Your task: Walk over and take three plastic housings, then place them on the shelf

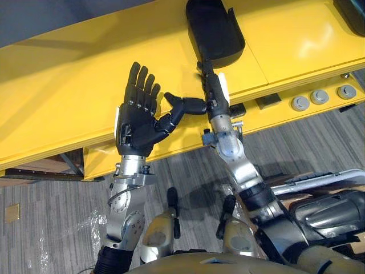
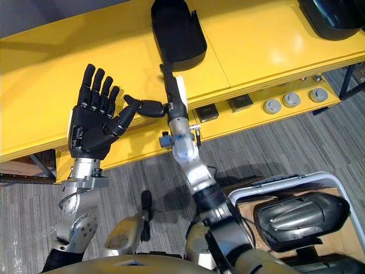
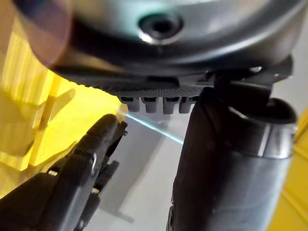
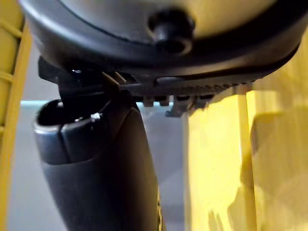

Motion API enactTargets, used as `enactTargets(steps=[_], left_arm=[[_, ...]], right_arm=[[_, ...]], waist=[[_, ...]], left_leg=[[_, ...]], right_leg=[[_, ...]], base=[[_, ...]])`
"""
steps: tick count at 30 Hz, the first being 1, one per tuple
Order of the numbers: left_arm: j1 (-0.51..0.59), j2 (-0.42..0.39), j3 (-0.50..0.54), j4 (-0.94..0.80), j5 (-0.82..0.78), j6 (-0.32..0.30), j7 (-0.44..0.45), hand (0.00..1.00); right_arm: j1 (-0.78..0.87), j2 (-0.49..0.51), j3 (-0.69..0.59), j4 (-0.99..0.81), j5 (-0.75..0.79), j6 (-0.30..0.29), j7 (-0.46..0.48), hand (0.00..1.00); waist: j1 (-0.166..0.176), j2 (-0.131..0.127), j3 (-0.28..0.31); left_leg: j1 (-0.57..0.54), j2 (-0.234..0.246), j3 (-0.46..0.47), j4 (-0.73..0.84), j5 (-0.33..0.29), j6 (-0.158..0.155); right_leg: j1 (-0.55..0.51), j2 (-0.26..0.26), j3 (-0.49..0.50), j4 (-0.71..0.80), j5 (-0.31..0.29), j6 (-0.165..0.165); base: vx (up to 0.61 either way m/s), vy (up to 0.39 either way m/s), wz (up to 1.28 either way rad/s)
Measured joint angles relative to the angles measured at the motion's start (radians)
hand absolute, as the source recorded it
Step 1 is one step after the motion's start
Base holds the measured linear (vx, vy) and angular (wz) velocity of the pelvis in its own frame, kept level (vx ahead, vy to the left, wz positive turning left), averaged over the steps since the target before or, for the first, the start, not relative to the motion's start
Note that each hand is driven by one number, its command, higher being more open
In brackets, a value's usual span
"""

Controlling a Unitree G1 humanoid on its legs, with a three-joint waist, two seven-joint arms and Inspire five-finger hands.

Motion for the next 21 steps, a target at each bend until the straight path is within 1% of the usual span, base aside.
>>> enactTargets(steps=[1, 2, 3, 4, 5, 6, 7, 8, 9, 11, 12, 14, 15, 17, 18, 19, 20, 21], left_arm=[[0.000, 0.000, 0.002, 0.000, 0.001, 0.000, 0.001, 1.00], [0.003, 0.000, 0.007, -0.002, 0.001, 0.000, 0.004, 1.00], [0.007, 0.000, 0.011, -0.005, 0.002, 0.000, 0.005, 1.00], [0.024, 0.000, 0.018, -0.023, 0.003, 0.000, 0.005, 1.00], [0.043, 0.000, 0.019, -0.043, 0.003, -0.001, 0.001, 1.00], [0.048, 0.001, 0.020, -0.047, 0.003, -0.001, -0.005, 1.00], [0.051, 0.006, 0.021, -0.049, 0.003, -0.001, -0.013, 1.00], [0.051, 0.010, 0.022, -0.049, 0.003, -0.001, -0.030, 1.00], [0.051, 0.011, 0.021, -0.049, 0.003, -0.001, -0.039, 1.00], [0.066, 0.011, 0.021, -0.052, -0.003, -0.002, -0.089, 1.00], [0.069, 0.012, 0.021, -0.053, -0.006, -0.002, -0.099, 1.00], [0.074, 0.012, 0.018, -0.054, -0.036, -0.004, -0.137, 1.00], [0.074, 0.012, 0.017, -0.054, -0.037, -0.004, -0.142, 1.00], [0.074, 0.012, -0.005, -0.054, -0.040, -0.003, -0.159, 1.00], [0.075, 0.014, -0.033, -0.054, -0.041, -0.002, -0.164, 1.00], [0.074, 0.014, -0.034, -0.054, -0.041, -0.002, -0.165, 1.00], [0.073, 0.017, -0.054, -0.053, -0.041, -0.001, -0.167, 1.00], [0.069, 0.028, -0.091, -0.046, -0.040, 0.001, -0.165, 1.00]], right_arm=[[0.019, -0.002, 0.002, -0.020, 0.002, 0.000, 0.007, 1.00], [0.101, -0.009, 0.009, -0.088, 0.029, 0.000, 0.042, 1.00], [0.134, -0.012, 0.013, -0.113, 0.037, 0.000, 0.057, 1.00], [0.190, -0.023, 0.020, -0.152, 0.063, -0.006, 0.092, 1.00], [0.243, -0.041, 0.022, -0.185, 0.091, -0.023, 0.145, 1.00], [0.267, -0.051, 0.014, -0.198, 0.111, -0.032, 0.181, 1.00], [0.298, -0.080, 0.002, -0.212, 0.120, -0.052, 0.235, 1.00], [0.321, -0.111, -0.018, -0.232, 0.120, -0.056, 0.273, 1.00], [0.335, -0.124, -0.030, -0.242, 0.121, -0.057, 0.287, 1.00], [0.404, -0.144, -0.091, -0.269, 0.206, -0.072, 0.317, 1.00], [0.419, -0.143, -0.111, -0.278, 0.228, -0.076, 0.314, 1.00], [0.449, -0.130, -0.184, -0.308, 0.240, -0.078, 0.254, 1.00], [0.455, -0.120, -0.205, -0.313, 0.240, -0.078, 0.238, 1.00], [0.491, -0.076, -0.287, -0.319, 0.233, -0.077, 0.162, 1.00], [0.538, -0.048, -0.349, -0.320, 0.225, -0.076, 0.125, 1.00], [0.541, -0.046, -0.353, -0.320, 0.225, -0.076, 0.123, 1.00], [0.577, -0.034, -0.393, -0.322, 0.222, -0.077, 0.101, 1.00], [0.650, -0.025, -0.461, -0.322, 0.223, -0.077, 0.076, 1.00]], waist=[[0.000, -0.001, -0.003], [-0.004, -0.004, -0.021], [-0.011, -0.006, -0.031], [-0.029, -0.015, -0.046], [-0.039, -0.024, -0.063], [-0.042, -0.027, -0.074], [-0.055, -0.035, -0.097], [-0.056, -0.041, -0.104], [-0.056, -0.044, -0.108], [-0.055, -0.048, -0.144], [-0.055, -0.049, -0.150], [-0.059, -0.053, -0.165], [-0.061, -0.055, -0.168], [-0.085, -0.065, -0.176], [-0.104, -0.070, -0.192], [-0.106, -0.071, -0.192], [-0.133, -0.074, -0.199], [-0.174, -0.071, -0.218]], left_leg=[[0.002, 0.000, 0.003, 0.000, -0.002, 0.000], [0.009, 0.000, 0.019, -0.001, -0.010, 0.000], [0.012, 0.000, 0.024, -0.001, -0.015, -0.001], [0.028, 0.001, 0.036, -0.003, -0.022, 0.000], [0.040, 0.003, 0.051, -0.002, -0.034, -0.003], [0.045, 0.004, 0.056, -0.002, -0.038, -0.004], [0.053, 0.006, 0.065, -0.003, -0.044, -0.006], [0.074, 0.011, 0.075, -0.004, -0.050, -0.008], [0.083, 0.013, 0.079, -0.004, -0.054, -0.011], [0.103, 0.021, 0.093, -0.018, -0.057, -0.015], [0.105, 0.022, 0.097, -0.020, -0.058, -0.016], [0.127, 0.024, 0.141, -0.035, -0.061, -0.020], [0.134, 0.025, 0.157, -0.036, -0.063, -0.020], [0.165, 0.028, 0.214, -0.032, -0.081, -0.025], [0.177, 0.032, 0.269, -0.017, -0.103, -0.029], [0.178, 0.033, 0.273, -0.015, -0.105, -0.029], [0.183, 0.036, 0.310, 0.007, -0.126, -0.033], [0.185, 0.046, 0.377, 0.045, -0.163, -0.038]], right_leg=[[0.001, 0.000, 0.004, -0.003, 0.001, 0.001], [0.001, 0.001, 0.019, -0.010, 0.002, 0.003], [0.003, 0.002, 0.024, -0.014, 0.003, 0.004], [0.014, 0.004, 0.033, -0.024, 0.004, 0.006], [0.019, 0.006, 0.049, -0.029, 0.004, 0.006], [0.022, 0.008, 0.056, -0.033, 0.004, 0.006], [0.029, 0.011, 0.063, -0.042, 0.005, 0.008], [0.046, 0.016, 0.073, -0.047, 0.005, 0.008], [0.056, 0.019, 0.074, -0.053, 0.005, 0.008], [0.067, 0.029, 0.081, -0.061, 0.004, 0.008], [0.067, 0.031, 0.085, -0.062, 0.004, 0.008], [0.054, 0.036, 0.129, -0.060, 0.005, 0.009], [0.049, 0.038, 0.143, -0.059, 0.005, 0.010], [0.046, 0.045, 0.203, -0.058, 0.009, 0.015], [0.031, 0.053, 0.256, -0.057, 0.012, 0.019], [0.030, 0.053, 0.260, -0.057, 0.013, 0.020], [0.021, 0.058, 0.299, -0.057, 0.016, 0.024], [-0.001, 0.070, 0.364, -0.059, 0.022, 0.032]], base=[[0.08, -0.010, -0.31], [0.06, -0.008, -0.24], [0.09, -0.014, -0.32], [0.08, -0.013, -0.32], [0.08, -0.013, -0.35], [0.07, -0.014, -0.32], [0.06, -0.021, -0.28], [0.05, -0.024, -0.24], [0.04, -0.029, -0.21], [0.02, -0.035, -0.13], [0.02, -0.024, -0.24], [-0.01, -0.003, -0.47], [-0.02, 0.015, -0.67], [0.00, 0.024, -0.90], [0.02, 0.027, -0.84], [0.02, 0.026, -0.96], [0.05, 0.017, -1.09], [0.05, 0.012, -1.26]])
